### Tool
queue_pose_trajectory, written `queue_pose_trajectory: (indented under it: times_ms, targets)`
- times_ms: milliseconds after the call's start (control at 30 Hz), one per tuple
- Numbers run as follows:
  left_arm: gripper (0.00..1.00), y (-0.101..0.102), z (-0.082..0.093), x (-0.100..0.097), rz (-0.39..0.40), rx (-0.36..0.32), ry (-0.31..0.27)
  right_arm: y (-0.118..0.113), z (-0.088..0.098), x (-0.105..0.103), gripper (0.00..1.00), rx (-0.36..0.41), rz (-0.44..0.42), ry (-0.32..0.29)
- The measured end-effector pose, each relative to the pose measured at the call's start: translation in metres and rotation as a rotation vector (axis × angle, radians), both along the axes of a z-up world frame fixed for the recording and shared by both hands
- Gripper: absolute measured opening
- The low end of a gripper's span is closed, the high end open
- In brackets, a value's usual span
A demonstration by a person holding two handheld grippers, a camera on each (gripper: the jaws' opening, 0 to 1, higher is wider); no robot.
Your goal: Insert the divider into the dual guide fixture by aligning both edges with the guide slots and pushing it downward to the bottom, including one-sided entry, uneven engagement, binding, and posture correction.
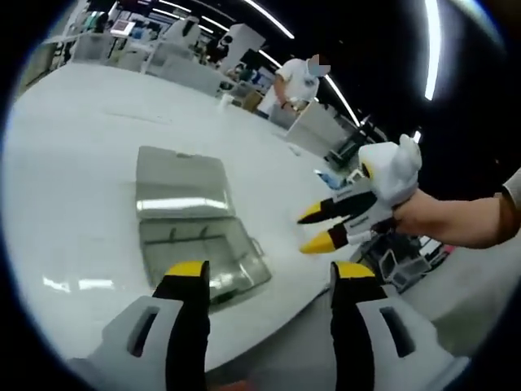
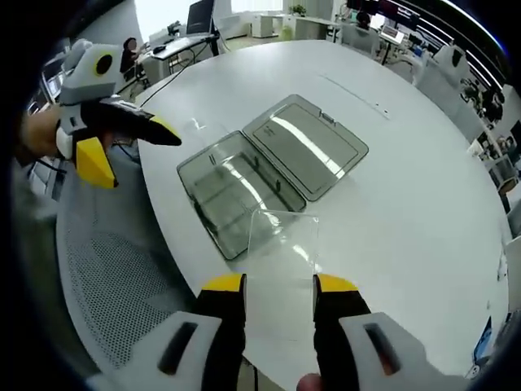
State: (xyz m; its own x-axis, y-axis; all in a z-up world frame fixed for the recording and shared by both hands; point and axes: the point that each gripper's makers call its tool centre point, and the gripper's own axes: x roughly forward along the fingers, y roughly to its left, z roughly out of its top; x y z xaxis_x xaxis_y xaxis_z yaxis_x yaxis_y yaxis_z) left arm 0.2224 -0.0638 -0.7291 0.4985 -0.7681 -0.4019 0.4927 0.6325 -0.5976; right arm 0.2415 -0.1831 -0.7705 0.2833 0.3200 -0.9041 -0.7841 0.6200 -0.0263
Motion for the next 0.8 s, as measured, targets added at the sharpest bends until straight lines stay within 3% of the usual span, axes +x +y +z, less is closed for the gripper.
queue_pose_trajectory:
  times_ms: [167,500,800]
  targets:
    - [0.48,-0.01,0.004,0.002,0.033,-0.091,0.022,0.007,0.006,-0.003,0.27,0.017,0.011,-0.005]
    - [0.37,-0.025,0.003,0.005,0.068,-0.168,0.057,0.018,0.016,-0.007,0.27,0.046,0.014,-0.009]
    - [0.35,-0.025,0.003,0.007,0.103,-0.218,0.08,0.031,0.026,-0.01,0.27,0.055,0.037,-0.008]
